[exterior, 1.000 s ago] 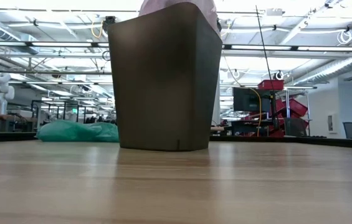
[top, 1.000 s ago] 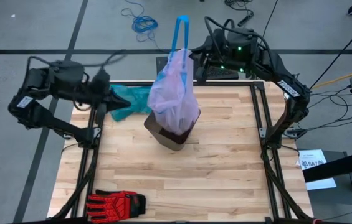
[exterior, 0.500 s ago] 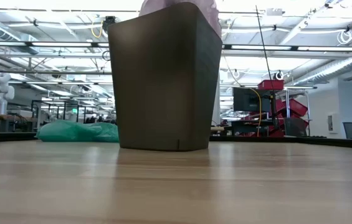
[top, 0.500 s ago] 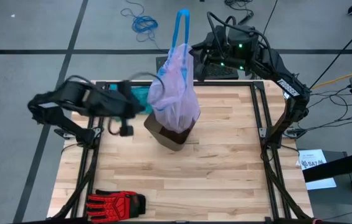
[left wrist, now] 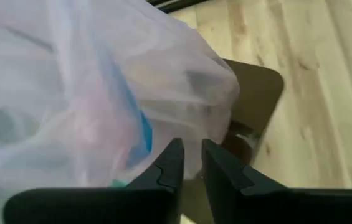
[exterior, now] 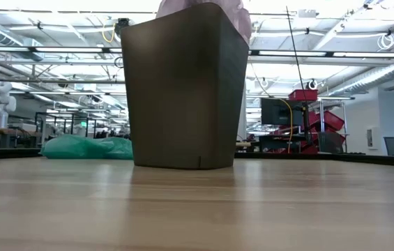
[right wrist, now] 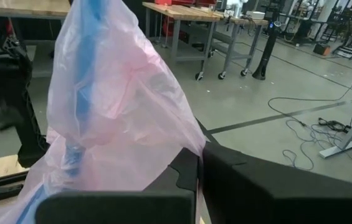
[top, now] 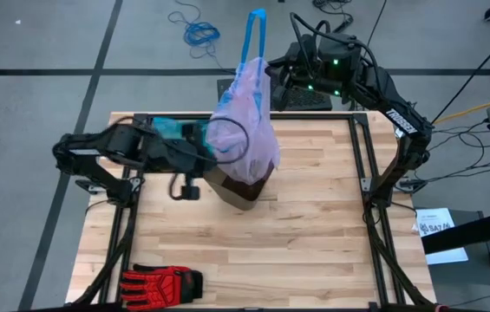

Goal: Place trash/remove bag and relplace
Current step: Remove the pink trash bag from the black trash bin

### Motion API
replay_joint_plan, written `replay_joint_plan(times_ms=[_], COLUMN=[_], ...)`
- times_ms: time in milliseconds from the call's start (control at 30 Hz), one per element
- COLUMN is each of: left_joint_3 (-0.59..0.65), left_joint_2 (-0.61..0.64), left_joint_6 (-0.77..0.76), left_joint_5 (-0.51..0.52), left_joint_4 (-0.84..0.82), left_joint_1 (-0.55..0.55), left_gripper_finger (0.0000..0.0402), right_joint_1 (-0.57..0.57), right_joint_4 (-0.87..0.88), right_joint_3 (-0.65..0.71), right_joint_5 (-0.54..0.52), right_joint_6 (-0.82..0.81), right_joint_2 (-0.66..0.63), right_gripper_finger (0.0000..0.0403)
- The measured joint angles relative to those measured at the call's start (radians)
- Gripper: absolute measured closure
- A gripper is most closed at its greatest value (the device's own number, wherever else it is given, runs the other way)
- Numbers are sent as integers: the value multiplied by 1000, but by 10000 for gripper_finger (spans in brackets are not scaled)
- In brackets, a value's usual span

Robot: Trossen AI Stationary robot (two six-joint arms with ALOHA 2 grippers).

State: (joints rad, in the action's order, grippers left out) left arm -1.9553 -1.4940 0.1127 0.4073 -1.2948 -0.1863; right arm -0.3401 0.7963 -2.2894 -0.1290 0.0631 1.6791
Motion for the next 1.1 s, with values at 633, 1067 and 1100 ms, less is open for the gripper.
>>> replay_joint_plan(times_ms=[633,1067,1100], left_joint_3=[0,0,0], left_joint_2=[-107,-107,-107], left_joint_6=[-186,-260,-274], left_joint_5=[222,280,285], left_joint_4=[6,-83,-89], left_joint_1=[0,-26,-26], left_gripper_finger=[287,287,287], right_joint_1=[1,1,1], right_joint_4=[1,2,2], right_joint_3=[0,0,0], right_joint_5=[55,72,81], right_joint_6=[3,12,12], right_joint_2=[0,0,0], right_gripper_finger=[403,403,403])
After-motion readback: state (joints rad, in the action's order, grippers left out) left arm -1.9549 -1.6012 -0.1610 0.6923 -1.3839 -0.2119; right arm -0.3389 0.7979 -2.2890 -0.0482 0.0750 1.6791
